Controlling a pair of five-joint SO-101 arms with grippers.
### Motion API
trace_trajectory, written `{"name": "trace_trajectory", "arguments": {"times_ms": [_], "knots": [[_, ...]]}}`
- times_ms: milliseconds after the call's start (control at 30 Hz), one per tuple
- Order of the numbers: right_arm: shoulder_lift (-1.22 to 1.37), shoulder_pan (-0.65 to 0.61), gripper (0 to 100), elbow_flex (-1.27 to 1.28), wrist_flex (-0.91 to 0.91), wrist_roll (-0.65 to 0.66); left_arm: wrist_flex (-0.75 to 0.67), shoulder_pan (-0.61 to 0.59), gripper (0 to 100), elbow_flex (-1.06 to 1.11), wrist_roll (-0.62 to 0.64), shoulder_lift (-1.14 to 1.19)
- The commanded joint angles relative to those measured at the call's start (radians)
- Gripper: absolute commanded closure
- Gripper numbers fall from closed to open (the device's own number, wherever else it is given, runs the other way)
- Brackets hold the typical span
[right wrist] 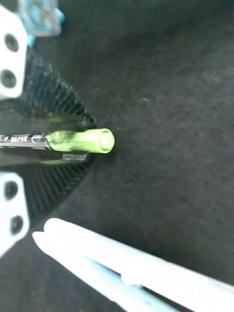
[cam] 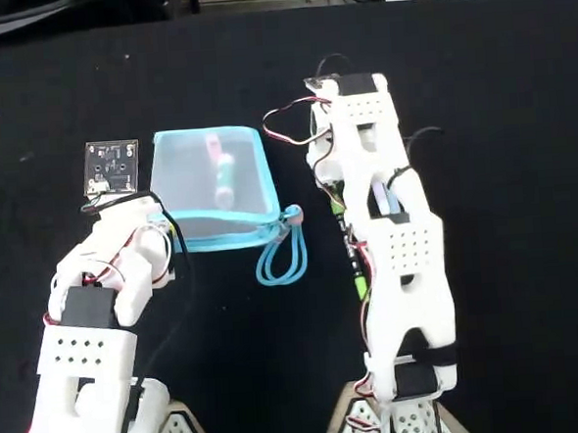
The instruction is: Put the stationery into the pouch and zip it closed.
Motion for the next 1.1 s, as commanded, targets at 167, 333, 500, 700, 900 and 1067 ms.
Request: {"name": "trace_trajectory", "arguments": {"times_ms": [167, 333, 500, 700, 900, 1067], "knots": [[-0.607, -0.074, 98.7, 0.613, -0.222, 0.009, -0.009, -0.005, 97, -0.012, 0.009, 0.005], [-1.02, -0.106, 98.7, 0.946, -0.39, 0.009, -0.009, -0.005, 97, -0.012, 0.009, 0.005], [-1.395, -0.107, 98.7, 1.175, -0.508, 0.003, -0.009, -0.005, 97, -0.012, 0.009, 0.005], [-1.794, -0.196, 98.7, 1.425, -0.635, 0.0, -0.009, -0.005, 97, -0.012, 0.009, 0.005], [-2.123, -0.287, 98.7, 1.564, -0.664, 0.0, -0.009, -0.005, 97, -0.012, 0.008, 0.005], [-2.377, -0.385, 98.7, 1.661, -0.667, 0.0, -0.009, -0.005, 97, -0.01, 0.008, 0.005]]}}
